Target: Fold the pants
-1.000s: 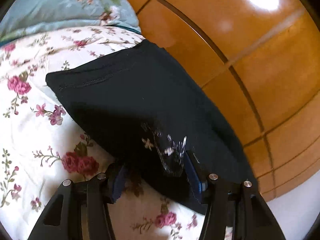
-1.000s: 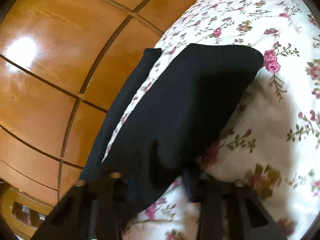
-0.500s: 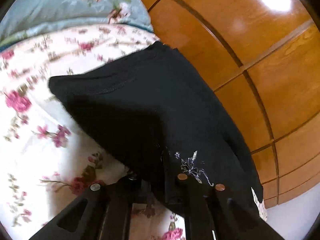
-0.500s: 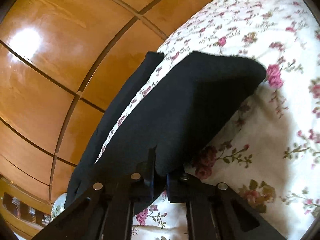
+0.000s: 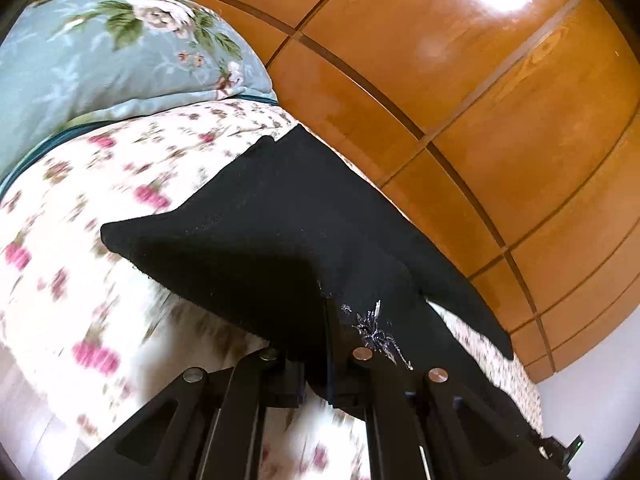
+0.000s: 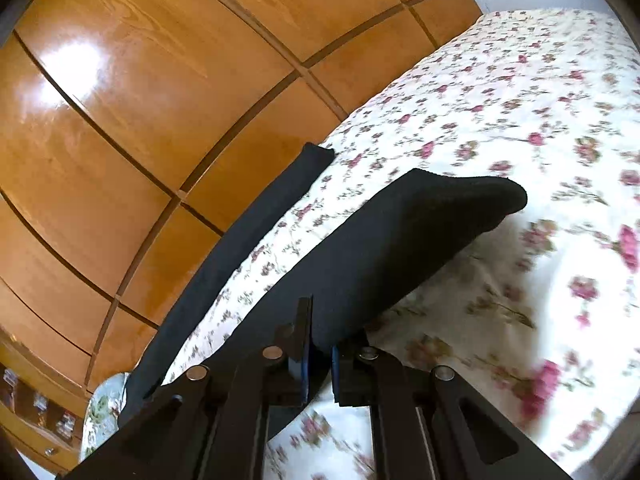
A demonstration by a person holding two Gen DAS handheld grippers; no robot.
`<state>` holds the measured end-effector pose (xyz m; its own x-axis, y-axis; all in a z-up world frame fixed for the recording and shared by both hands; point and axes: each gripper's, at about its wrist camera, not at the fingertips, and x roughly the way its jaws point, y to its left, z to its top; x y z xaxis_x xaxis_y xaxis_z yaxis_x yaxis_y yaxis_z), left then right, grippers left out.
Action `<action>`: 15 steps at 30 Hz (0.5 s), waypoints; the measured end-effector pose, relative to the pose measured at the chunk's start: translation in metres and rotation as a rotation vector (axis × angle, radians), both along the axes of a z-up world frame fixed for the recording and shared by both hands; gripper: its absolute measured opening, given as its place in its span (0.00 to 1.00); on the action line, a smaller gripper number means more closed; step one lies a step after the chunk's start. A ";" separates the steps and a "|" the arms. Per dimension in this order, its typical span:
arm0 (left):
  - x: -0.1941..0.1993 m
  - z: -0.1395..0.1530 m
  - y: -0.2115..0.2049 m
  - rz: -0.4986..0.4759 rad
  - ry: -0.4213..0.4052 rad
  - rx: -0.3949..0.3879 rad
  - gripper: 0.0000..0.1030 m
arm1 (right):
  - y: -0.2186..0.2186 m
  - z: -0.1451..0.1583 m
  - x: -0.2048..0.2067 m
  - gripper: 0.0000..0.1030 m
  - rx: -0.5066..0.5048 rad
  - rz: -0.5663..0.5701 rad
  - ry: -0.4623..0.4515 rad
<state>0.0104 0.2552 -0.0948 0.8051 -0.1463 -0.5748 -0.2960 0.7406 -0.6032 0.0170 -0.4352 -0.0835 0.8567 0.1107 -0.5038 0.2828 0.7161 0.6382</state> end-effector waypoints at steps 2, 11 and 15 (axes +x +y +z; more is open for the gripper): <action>-0.021 0.000 -0.006 0.001 -0.003 0.009 0.06 | -0.003 -0.002 -0.013 0.08 0.009 -0.007 0.003; -0.059 -0.026 -0.018 0.022 0.033 0.065 0.15 | -0.013 -0.034 -0.045 0.09 0.027 0.004 0.082; -0.053 -0.032 -0.006 0.066 0.036 0.057 0.37 | -0.022 -0.039 -0.043 0.21 0.065 -0.003 0.077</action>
<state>-0.0422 0.2492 -0.1265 0.7906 -0.0601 -0.6093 -0.3660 0.7514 -0.5490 -0.0255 -0.4567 -0.1224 0.8159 0.1432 -0.5602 0.3348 0.6729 0.6596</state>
